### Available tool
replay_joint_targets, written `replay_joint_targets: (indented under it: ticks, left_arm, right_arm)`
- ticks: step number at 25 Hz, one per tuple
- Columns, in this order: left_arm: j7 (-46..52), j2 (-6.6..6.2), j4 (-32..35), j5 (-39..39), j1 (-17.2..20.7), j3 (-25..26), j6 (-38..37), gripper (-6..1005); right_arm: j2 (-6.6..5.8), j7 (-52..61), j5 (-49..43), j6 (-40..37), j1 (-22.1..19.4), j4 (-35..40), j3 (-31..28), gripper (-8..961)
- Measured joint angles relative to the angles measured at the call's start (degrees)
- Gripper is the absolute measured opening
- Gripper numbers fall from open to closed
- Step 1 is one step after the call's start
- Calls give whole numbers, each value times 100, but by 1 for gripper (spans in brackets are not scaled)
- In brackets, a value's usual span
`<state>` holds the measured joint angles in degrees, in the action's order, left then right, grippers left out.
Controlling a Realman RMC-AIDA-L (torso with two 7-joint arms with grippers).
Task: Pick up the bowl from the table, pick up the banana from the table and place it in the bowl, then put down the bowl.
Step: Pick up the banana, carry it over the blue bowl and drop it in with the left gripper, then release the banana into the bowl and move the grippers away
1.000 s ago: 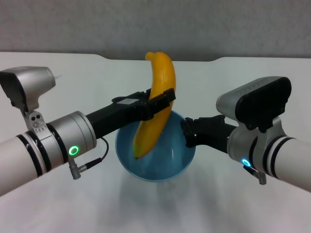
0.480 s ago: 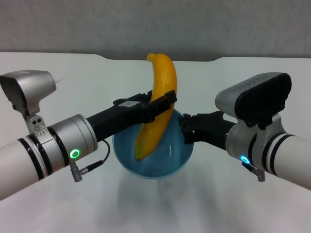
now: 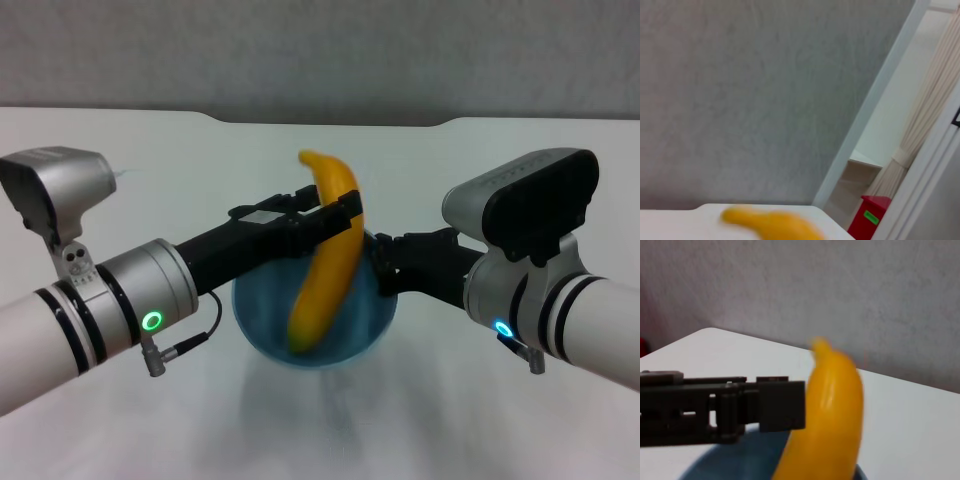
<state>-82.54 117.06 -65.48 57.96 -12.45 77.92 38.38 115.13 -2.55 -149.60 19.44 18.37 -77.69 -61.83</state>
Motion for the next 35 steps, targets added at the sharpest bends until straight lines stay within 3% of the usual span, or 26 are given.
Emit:
replay_joint_targets:
  ticks: [6, 14, 19, 24, 35]
  left_arm:
    - [-387, -7, 235, -478, 15, 17, 25, 643]
    - [-739, -27, 273, -702, 58, 60, -15, 787]
    - [-708, -59, 157, -342, 101, 195, -480, 915]
    - [-44, -83, -141, 1244, 126, 373, -1113, 909]
    - [3800, -32, -319, 6019, 86, 1021, -1494, 909]
  right_arm:
    - [1, 0, 0, 7, -15, -2, -2, 49]
    - [1, 0, 6, 48, -37, -1, -35, 50]
    - [1, -7, 30, 181, -23, 0, -72, 50]
    - [-3, -9, 36, 320, -4, 0, -115, 50]
    - [-22, -146, 261, 706, 90, -43, -472, 51]
